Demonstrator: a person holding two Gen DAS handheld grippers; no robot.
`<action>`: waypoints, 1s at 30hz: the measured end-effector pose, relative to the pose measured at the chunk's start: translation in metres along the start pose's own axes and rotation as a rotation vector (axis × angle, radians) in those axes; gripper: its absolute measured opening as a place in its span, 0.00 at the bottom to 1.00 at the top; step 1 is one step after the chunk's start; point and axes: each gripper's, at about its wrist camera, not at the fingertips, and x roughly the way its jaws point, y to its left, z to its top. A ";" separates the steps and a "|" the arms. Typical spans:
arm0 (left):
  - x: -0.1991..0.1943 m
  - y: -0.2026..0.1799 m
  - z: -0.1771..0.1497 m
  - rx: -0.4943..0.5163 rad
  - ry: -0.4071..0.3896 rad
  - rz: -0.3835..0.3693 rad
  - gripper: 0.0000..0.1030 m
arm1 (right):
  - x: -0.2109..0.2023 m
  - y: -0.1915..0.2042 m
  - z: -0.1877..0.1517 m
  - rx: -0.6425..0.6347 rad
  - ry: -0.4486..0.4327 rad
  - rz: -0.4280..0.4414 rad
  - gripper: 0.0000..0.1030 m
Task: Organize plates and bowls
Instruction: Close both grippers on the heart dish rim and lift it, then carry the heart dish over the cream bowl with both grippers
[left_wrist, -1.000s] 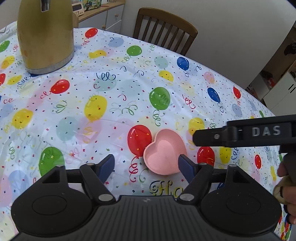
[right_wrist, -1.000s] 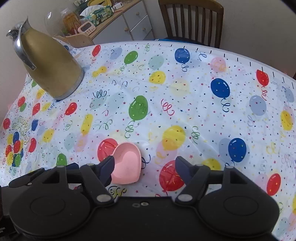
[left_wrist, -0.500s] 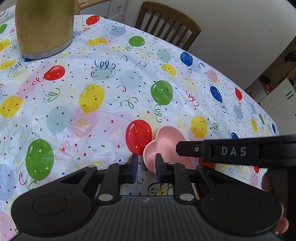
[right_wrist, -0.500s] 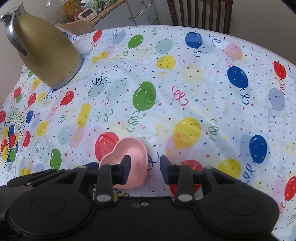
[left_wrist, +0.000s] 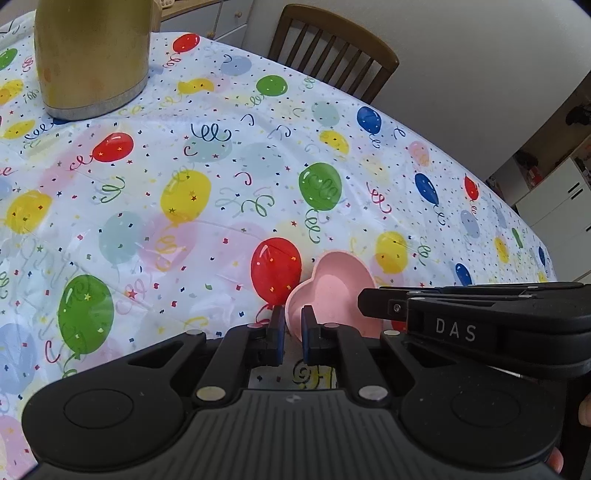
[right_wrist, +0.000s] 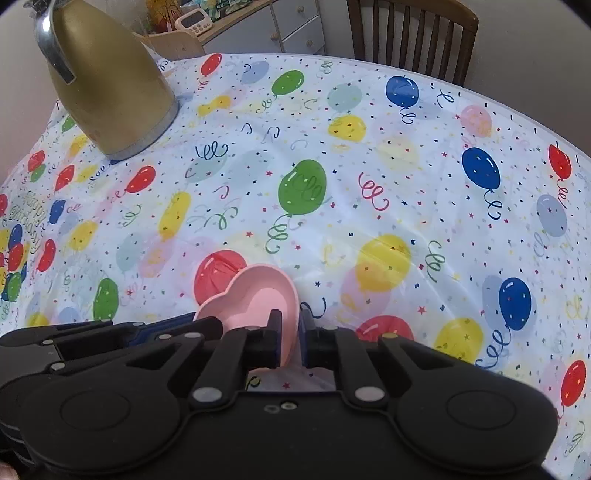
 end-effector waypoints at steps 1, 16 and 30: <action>-0.003 -0.001 0.000 0.002 0.001 0.001 0.08 | -0.003 0.001 -0.001 0.000 -0.002 0.001 0.09; -0.083 -0.030 -0.023 0.046 -0.021 0.034 0.08 | -0.086 0.017 -0.028 -0.014 -0.054 0.059 0.09; -0.161 -0.060 -0.083 0.082 -0.062 0.098 0.08 | -0.160 0.039 -0.086 -0.064 -0.091 0.108 0.09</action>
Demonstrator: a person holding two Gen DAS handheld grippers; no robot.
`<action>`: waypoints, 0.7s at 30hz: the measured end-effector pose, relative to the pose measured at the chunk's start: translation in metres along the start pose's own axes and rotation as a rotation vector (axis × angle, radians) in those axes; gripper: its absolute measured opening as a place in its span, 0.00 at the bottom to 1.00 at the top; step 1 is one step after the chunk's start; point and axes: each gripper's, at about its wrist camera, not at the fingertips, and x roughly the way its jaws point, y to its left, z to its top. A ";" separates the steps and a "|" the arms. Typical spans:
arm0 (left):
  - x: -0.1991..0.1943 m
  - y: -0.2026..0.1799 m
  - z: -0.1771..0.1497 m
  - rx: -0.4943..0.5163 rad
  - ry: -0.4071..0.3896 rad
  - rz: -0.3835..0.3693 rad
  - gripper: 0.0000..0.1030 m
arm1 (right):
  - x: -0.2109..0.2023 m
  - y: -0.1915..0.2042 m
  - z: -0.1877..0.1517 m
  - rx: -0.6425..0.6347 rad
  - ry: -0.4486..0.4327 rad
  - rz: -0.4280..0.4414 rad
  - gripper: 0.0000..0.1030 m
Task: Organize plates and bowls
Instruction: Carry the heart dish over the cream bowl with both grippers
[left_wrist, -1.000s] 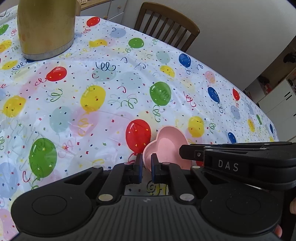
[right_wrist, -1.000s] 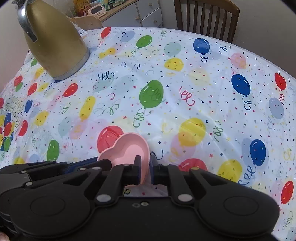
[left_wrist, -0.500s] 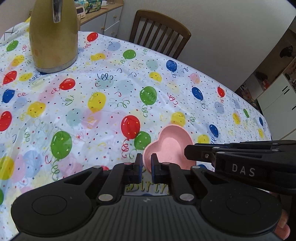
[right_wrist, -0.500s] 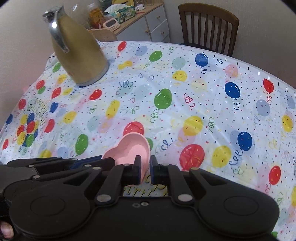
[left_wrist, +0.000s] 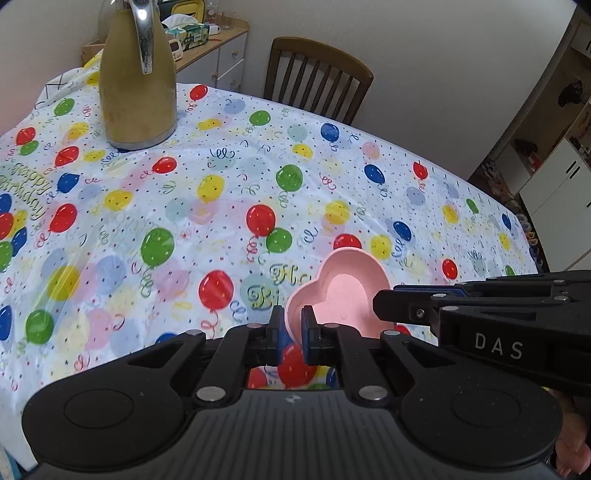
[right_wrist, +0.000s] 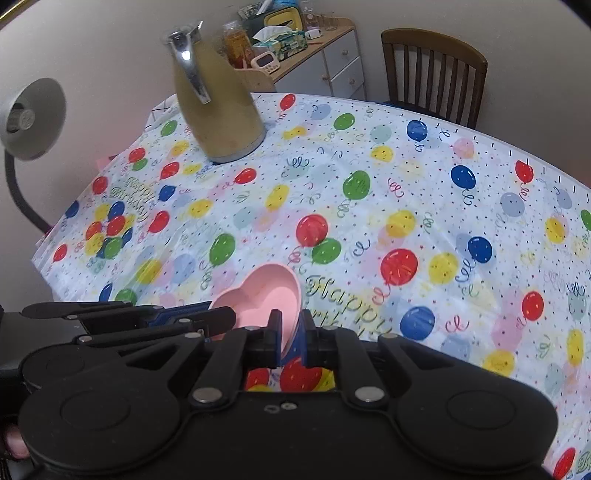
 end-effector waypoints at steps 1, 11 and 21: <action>-0.004 -0.002 -0.004 0.002 0.000 0.005 0.08 | -0.004 0.001 -0.004 -0.002 -0.001 0.004 0.09; -0.027 -0.011 -0.051 0.003 0.030 0.045 0.09 | -0.031 0.012 -0.048 -0.029 0.016 0.048 0.09; -0.012 -0.003 -0.081 0.008 0.110 0.062 0.09 | -0.014 0.017 -0.081 -0.024 0.094 0.059 0.09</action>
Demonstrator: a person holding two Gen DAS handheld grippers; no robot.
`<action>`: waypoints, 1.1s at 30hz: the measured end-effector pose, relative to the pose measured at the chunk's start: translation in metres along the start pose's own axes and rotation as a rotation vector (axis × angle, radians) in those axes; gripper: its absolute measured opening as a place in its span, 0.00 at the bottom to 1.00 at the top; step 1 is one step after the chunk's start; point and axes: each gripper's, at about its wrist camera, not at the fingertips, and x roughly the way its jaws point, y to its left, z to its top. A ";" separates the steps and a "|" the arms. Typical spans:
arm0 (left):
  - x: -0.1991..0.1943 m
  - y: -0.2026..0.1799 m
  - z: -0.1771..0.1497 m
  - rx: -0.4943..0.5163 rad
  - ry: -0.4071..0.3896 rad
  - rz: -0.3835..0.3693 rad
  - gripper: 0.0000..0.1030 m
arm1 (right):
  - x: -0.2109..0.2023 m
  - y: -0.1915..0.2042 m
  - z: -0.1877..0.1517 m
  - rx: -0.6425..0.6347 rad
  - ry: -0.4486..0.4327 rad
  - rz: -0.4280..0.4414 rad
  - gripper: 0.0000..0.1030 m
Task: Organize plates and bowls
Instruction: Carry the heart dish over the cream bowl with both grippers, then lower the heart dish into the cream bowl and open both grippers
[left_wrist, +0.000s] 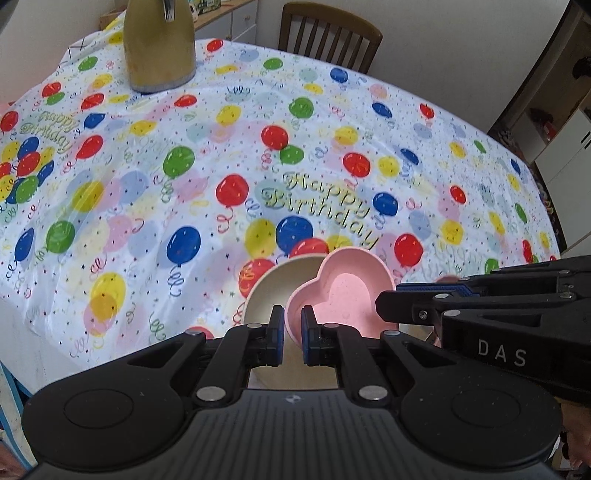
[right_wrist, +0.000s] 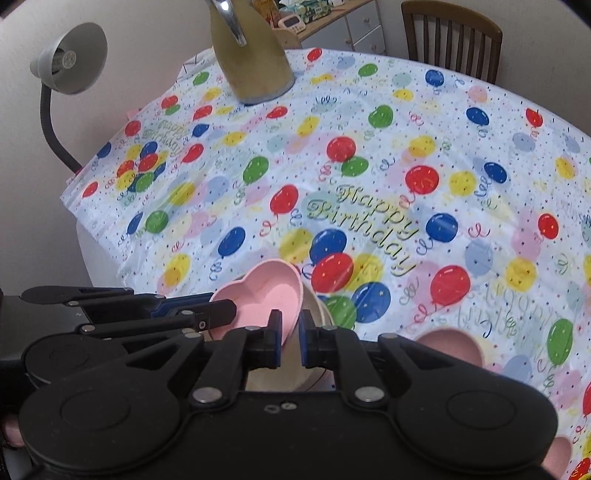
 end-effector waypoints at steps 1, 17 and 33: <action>0.003 0.000 -0.001 0.004 0.008 0.003 0.09 | 0.003 0.000 -0.002 0.000 0.007 -0.001 0.09; 0.033 0.001 -0.006 0.078 0.080 0.017 0.09 | 0.034 0.000 -0.012 0.015 0.092 -0.030 0.09; 0.034 0.000 -0.001 0.086 0.086 0.023 0.09 | 0.030 -0.004 -0.005 0.036 0.107 -0.006 0.10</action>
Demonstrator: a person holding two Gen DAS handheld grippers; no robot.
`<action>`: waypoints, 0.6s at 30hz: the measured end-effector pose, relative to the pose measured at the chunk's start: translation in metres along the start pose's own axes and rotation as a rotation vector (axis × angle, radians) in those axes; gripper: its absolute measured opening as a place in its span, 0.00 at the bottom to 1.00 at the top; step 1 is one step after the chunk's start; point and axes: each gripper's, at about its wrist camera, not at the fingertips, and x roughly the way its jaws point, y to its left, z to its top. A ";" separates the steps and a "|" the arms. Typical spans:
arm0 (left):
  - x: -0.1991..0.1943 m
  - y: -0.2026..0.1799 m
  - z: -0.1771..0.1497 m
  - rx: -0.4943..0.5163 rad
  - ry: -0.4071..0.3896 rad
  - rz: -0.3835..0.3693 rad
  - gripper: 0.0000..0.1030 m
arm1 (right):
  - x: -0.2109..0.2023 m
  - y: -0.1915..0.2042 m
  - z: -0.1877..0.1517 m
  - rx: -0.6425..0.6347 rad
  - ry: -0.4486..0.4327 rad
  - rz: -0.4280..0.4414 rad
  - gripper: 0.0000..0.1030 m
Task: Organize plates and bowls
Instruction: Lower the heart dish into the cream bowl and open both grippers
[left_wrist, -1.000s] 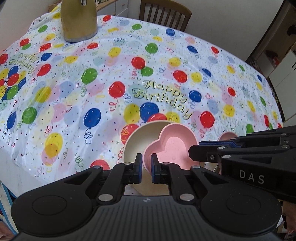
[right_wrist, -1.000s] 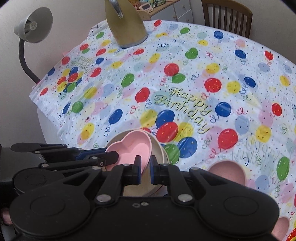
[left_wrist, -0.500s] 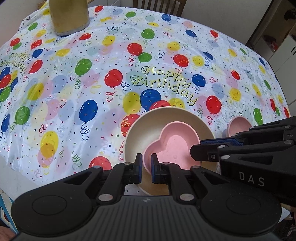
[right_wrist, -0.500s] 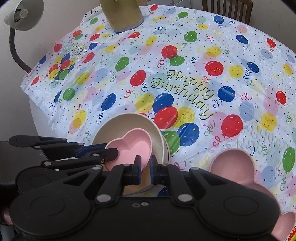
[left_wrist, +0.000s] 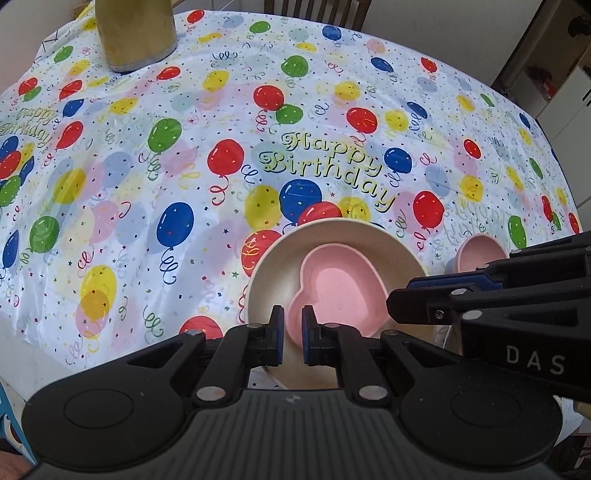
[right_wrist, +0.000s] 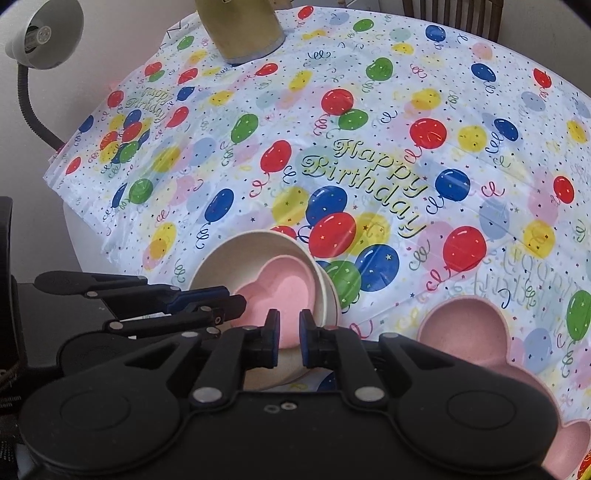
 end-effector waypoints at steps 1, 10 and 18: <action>-0.002 0.000 0.000 0.000 -0.005 0.001 0.09 | -0.002 0.000 0.000 -0.002 -0.004 0.005 0.10; -0.028 -0.010 -0.009 -0.021 -0.068 0.020 0.09 | -0.029 0.000 -0.007 -0.042 -0.059 0.039 0.12; -0.059 -0.031 -0.025 -0.037 -0.145 0.042 0.09 | -0.057 -0.002 -0.025 -0.092 -0.116 0.062 0.19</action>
